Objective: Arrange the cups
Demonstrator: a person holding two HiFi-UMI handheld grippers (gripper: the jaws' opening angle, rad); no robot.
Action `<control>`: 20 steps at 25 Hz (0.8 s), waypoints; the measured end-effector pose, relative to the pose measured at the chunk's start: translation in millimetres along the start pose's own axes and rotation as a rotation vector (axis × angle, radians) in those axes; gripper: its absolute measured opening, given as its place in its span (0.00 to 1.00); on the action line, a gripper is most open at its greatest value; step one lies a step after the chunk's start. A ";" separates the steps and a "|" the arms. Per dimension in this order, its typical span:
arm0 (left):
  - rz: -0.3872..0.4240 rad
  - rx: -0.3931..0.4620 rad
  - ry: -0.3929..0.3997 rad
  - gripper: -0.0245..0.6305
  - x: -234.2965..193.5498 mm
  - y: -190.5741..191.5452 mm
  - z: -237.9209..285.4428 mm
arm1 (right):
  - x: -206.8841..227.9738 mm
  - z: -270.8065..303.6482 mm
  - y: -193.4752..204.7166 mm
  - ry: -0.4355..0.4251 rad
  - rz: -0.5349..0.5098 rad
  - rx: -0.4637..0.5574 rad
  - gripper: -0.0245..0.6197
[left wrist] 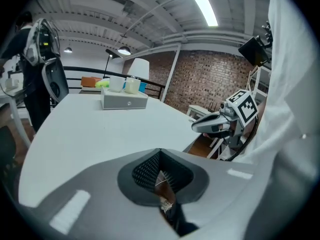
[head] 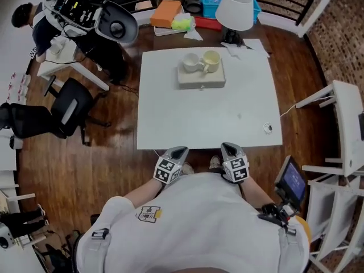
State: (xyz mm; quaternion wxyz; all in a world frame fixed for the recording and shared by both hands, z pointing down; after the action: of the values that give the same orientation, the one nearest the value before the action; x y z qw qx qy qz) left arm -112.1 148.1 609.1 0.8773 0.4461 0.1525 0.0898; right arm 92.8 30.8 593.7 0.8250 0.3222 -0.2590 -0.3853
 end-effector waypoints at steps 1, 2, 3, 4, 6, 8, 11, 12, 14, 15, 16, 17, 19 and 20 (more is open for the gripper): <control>-0.006 0.006 -0.011 0.05 0.0 -1.4 -1.2 | 1.3 0.2 0.4 0.000 -0.009 -0.002 0.04; -0.008 0.013 -0.021 0.05 0.4 -2.8 -1.7 | 3.2 0.5 0.6 -0.002 -0.016 0.000 0.04; -0.009 0.018 -0.030 0.05 0.6 -4.2 -2.0 | 5.2 1.0 0.5 -0.005 -0.018 0.003 0.04; -0.010 0.024 -0.040 0.05 0.5 -5.5 -2.4 | 6.5 1.5 0.0 -0.008 -0.016 0.004 0.04; -0.015 0.032 -0.060 0.05 0.2 -7.9 -3.5 | 7.5 2.7 -2.0 -0.017 -0.020 0.004 0.04; -0.020 0.035 -0.071 0.05 2.9 -10.4 -3.7 | 7.9 2.2 -6.2 -0.030 -0.030 0.012 0.04; -0.011 0.040 -0.072 0.05 8.6 -12.5 -1.2 | 9.7 1.7 -9.8 -0.041 -0.033 0.021 0.04; -0.012 0.040 -0.075 0.05 9.4 -12.6 -0.5 | 10.7 2.5 -9.1 -0.041 -0.035 0.021 0.04; -0.015 0.042 -0.079 0.05 10.7 -13.4 1.0 | 11.6 2.9 -9.2 -0.043 -0.040 0.024 0.04; -0.016 0.043 -0.079 0.05 11.5 -14.3 1.8 | 12.0 2.4 -9.9 -0.043 -0.041 0.025 0.04; -0.017 0.044 -0.078 0.05 12.4 -15.4 2.4 | 12.6 1.7 -10.3 -0.042 -0.041 0.026 0.04; -0.019 0.045 -0.078 0.05 13.2 -16.3 3.1 | 13.3 0.9 -10.4 -0.041 -0.041 0.025 0.04; -0.023 0.048 -0.076 0.05 14.8 -17.6 4.7 | 14.7 -0.7 -10.2 -0.037 -0.043 0.023 0.04; -0.023 0.050 -0.072 0.05 15.7 -18.0 5.7 | 15.4 -1.3 -10.0 -0.035 -0.046 0.022 0.04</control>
State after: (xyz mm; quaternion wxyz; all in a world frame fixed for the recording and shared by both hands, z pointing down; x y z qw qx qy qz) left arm -95.1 137.9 594.7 0.8718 0.4690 0.1280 0.0596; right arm 97.8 13.9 588.3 0.8077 0.3305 -0.2701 -0.4067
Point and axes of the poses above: the fingertips, and each gripper's own axes: z forward along the fingers, x to its right, y out of its underside, the point moved 7 cm from there along -z, backward along the fingers, and after that the axes turned 8 degrees about z, right-handed, at the moved point
